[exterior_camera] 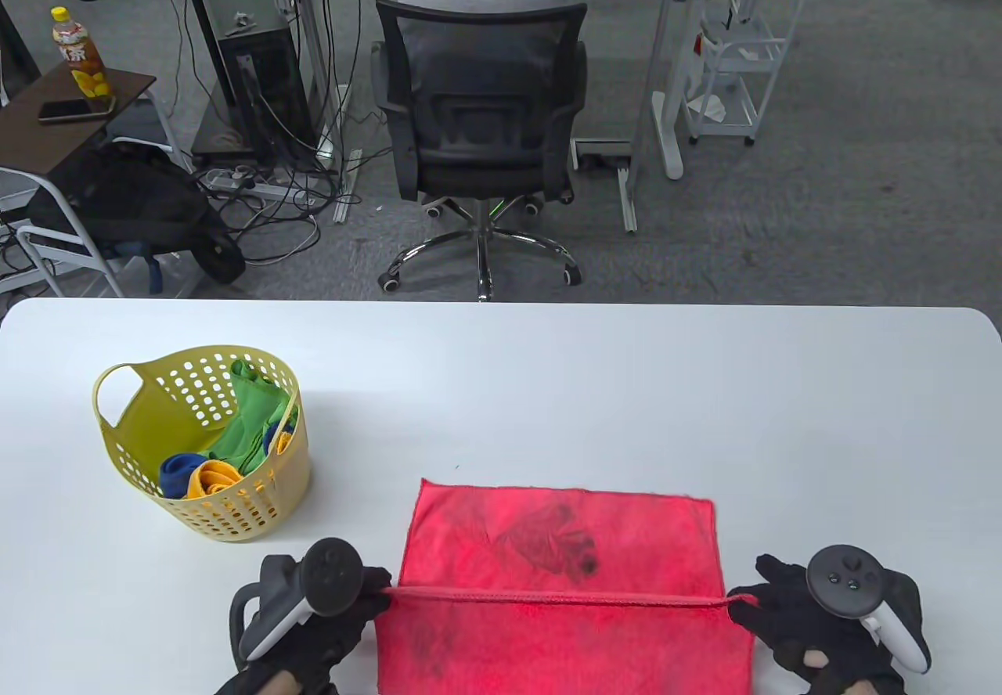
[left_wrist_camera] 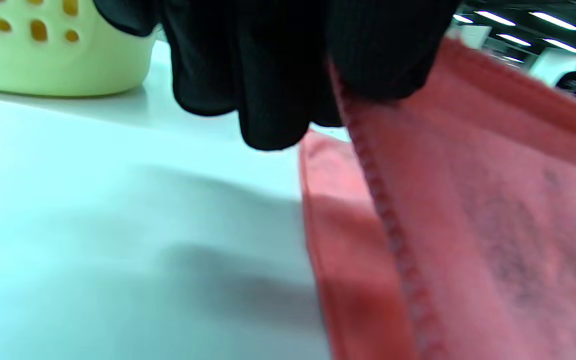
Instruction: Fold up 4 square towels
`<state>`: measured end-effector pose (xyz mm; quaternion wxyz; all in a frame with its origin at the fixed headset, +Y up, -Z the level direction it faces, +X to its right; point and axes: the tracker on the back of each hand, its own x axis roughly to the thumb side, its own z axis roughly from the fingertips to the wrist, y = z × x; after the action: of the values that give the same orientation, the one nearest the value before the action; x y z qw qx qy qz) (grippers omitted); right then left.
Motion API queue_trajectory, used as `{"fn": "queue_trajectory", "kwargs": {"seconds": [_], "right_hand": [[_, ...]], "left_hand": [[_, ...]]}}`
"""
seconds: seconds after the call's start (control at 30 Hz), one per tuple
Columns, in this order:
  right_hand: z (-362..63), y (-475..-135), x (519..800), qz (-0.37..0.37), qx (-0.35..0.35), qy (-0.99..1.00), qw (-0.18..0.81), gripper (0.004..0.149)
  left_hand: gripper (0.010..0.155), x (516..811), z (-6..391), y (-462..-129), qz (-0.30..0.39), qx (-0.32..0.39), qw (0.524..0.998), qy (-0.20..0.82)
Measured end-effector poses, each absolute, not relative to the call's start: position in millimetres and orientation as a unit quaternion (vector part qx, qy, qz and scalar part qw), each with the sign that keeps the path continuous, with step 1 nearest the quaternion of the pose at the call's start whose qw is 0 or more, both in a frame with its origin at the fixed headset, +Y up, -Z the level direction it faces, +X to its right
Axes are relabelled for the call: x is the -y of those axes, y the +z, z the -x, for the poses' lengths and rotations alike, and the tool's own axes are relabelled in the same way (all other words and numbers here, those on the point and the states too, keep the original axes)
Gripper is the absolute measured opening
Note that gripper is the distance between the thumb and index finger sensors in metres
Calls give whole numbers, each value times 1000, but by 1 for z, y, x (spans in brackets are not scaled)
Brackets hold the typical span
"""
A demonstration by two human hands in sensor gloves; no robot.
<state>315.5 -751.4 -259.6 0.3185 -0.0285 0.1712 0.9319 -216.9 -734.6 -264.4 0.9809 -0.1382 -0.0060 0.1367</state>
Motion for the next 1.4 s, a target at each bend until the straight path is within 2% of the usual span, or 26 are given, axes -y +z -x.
{"fn": "queue_trajectory", "kwargs": {"seconds": [0.23, 0.4, 0.43, 0.5, 0.6, 0.73, 0.83, 0.9, 0.93, 0.97, 1.03, 1.1, 1.27, 1.33, 1.4], "right_hand": [[-302, -332, 768, 129, -125, 959, 220, 42], [-296, -359, 782, 172, -72, 966, 182, 44], [-295, -361, 785, 178, -62, 967, 175, 47], [-293, -363, 795, 199, -60, 968, 140, 68], [-298, -359, 794, 204, -80, 963, 157, 79], [-303, -349, 779, 202, -103, 950, 214, 69], [-294, -348, 789, 217, -164, 942, 197, 71], [-283, -349, 799, 209, -188, 940, 193, 80], [-278, -349, 804, 210, -171, 946, 179, 80], [-277, -348, 803, 198, -137, 953, 184, 72], [-274, -347, 807, 195, -155, 939, 236, 56], [-276, -347, 809, 203, -128, 932, 273, 48], [-288, -340, 795, 164, -107, 923, 330, 42], [-294, -333, 777, 163, -71, 921, 345, 42], [-298, -330, 758, 158, -61, 937, 304, 42]], "left_hand": [[42, 745, 189, -343, 109, -56, 986, 114], [42, 766, 178, -378, 99, -97, 988, 61], [43, 771, 178, -381, 100, -104, 988, 51], [57, 785, 179, -384, 110, -129, 985, 20], [67, 787, 185, -381, 91, -121, 988, 12], [69, 767, 192, -366, 68, -91, 991, 77], [70, 752, 195, -349, 80, -72, 983, 146], [70, 745, 197, -337, 88, -59, 979, 175], [70, 743, 198, -330, 88, -52, 978, 183], [70, 741, 200, -322, 82, -46, 978, 186], [70, 742, 207, -310, 72, -45, 980, 181], [70, 745, 218, -297, 70, -45, 981, 175], [70, 750, 244, -276, 80, -42, 972, 219], [69, 753, 254, -272, 67, -45, 965, 250], [70, 755, 260, -272, 67, -43, 958, 276]]}}
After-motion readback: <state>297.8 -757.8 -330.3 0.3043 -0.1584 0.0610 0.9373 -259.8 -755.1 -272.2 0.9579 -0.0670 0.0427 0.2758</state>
